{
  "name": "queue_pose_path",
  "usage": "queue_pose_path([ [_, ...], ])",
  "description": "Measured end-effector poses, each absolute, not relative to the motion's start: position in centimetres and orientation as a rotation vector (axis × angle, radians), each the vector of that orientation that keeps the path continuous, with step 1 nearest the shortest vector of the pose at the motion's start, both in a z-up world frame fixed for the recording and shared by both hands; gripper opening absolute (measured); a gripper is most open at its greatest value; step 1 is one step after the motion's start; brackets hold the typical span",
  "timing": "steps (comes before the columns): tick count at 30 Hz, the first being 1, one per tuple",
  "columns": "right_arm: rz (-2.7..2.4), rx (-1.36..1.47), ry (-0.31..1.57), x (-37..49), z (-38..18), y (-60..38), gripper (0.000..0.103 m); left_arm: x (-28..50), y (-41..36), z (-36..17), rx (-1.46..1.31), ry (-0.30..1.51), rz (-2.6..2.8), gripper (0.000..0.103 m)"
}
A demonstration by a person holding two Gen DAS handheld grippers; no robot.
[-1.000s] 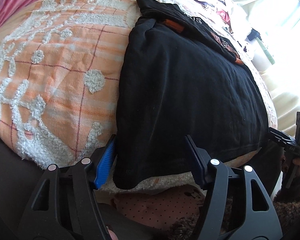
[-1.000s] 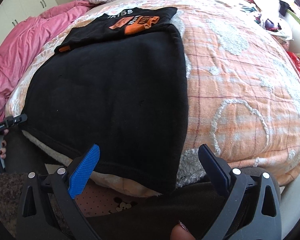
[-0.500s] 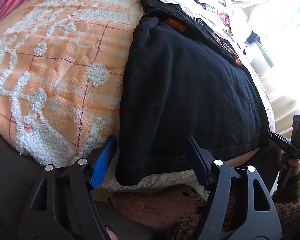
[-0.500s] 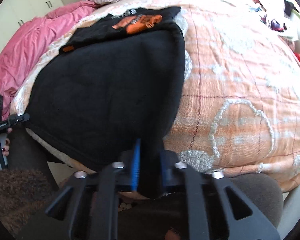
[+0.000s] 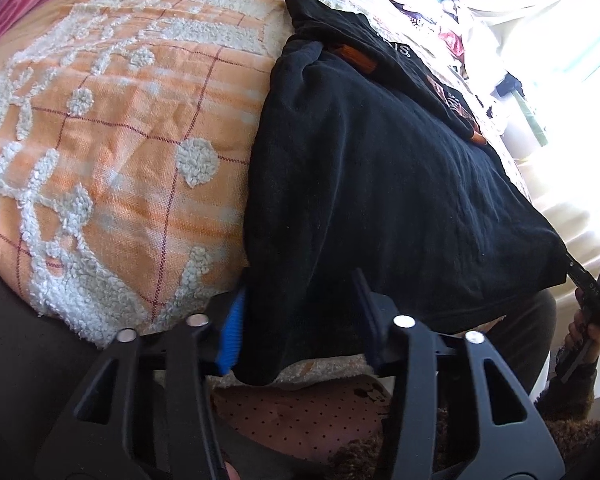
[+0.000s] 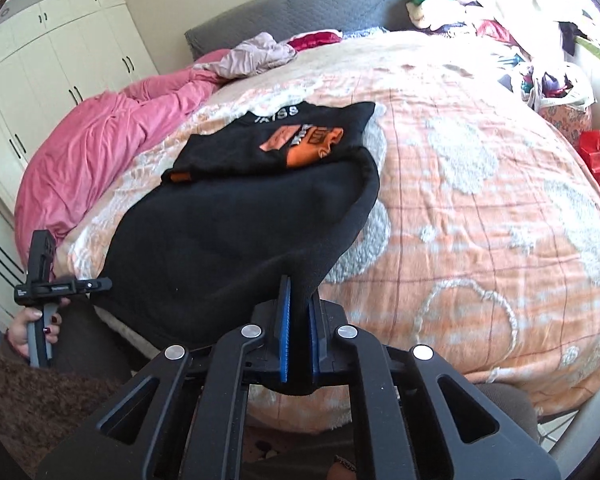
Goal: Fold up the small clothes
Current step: 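Grasp the sweatshirt hem with both grippers, then lift the hem with both grippers and fold it toward the collar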
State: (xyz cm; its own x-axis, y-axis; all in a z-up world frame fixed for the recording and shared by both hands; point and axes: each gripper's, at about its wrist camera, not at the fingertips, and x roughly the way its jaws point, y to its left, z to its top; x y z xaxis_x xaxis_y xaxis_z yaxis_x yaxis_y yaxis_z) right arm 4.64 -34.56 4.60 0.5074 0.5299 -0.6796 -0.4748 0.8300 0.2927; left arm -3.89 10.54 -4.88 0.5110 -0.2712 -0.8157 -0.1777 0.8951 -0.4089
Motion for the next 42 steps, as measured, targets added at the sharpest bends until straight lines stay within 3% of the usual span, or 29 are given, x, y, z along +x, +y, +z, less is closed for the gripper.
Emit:
queue_pose_path([
  [4,0.603,0.094,0.835,4.6,4.7,-35.1,0.007,-4.1,10.8,-4.7,-0.479,1.044,-0.051,0.013],
  [8,0.597,0.097,0.806,4.5,5.0,-35.2,0.007,-4.6,11.2,-4.1,-0.509,1.021,-0.067,0.004],
  [42,0.549,0.147,0.626,8.9,9.0,-34.0,0.006,1.2,13.7,4.0,-0.540,0.813,-0.138,0.002],
])
